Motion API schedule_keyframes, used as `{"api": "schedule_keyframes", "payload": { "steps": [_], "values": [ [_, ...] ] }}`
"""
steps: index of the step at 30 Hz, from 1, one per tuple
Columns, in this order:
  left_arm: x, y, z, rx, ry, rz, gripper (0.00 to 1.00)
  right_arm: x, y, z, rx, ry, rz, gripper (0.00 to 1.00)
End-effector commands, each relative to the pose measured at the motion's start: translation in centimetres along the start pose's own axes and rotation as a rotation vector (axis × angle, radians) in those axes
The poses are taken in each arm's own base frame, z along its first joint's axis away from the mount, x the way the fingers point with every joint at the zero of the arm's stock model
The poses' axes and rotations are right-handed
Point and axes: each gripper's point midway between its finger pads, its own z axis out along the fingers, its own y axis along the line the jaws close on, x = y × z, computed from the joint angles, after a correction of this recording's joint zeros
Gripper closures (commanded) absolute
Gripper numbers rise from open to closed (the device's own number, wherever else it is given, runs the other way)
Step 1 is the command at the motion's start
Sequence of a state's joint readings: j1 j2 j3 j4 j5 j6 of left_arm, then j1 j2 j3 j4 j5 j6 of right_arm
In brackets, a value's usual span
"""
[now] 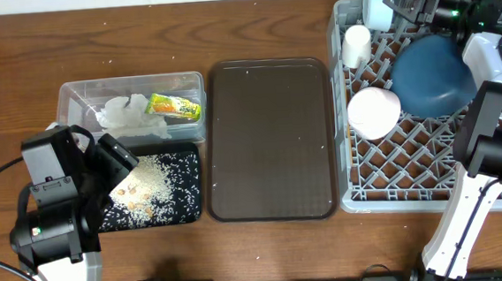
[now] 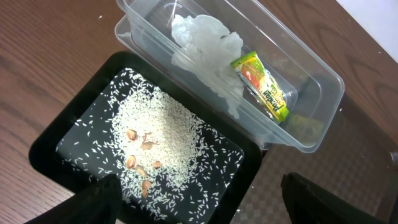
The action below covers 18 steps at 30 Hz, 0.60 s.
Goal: Sort waste into correct bins and load items into the dishwasher rack
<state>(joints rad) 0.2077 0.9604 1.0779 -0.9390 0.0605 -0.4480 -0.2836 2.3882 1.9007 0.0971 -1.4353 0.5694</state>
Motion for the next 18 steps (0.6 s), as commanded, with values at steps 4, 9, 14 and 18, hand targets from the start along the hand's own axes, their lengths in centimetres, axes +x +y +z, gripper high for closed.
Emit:
{"api": "schedule_keyframes", "payload": {
  "steps": [4, 9, 14, 18],
  "values": [
    [-0.4, 0.1, -0.2, -0.01, -0.013, 0.002, 0.15, 0.3, -0.2, 0.9, -0.001, 0.009, -0.018, 0.99],
    [-0.4, 0.1, -0.2, -0.01, -0.013, 0.002, 0.15, 0.7, -0.4, 1.5, -0.007, 0.019, -0.01, 0.99],
    [-0.4, 0.1, -0.2, -0.01, -0.013, 0.002, 0.15, 0.6, -0.5, 1.3, -0.005, 0.016, -0.009, 0.99],
    [-0.4, 0.1, -0.2, -0.01, -0.013, 0.002, 0.15, 0.5, -0.5, 0.0, -0.018, 0.014, 0.003, 0.99]
  ]
}}
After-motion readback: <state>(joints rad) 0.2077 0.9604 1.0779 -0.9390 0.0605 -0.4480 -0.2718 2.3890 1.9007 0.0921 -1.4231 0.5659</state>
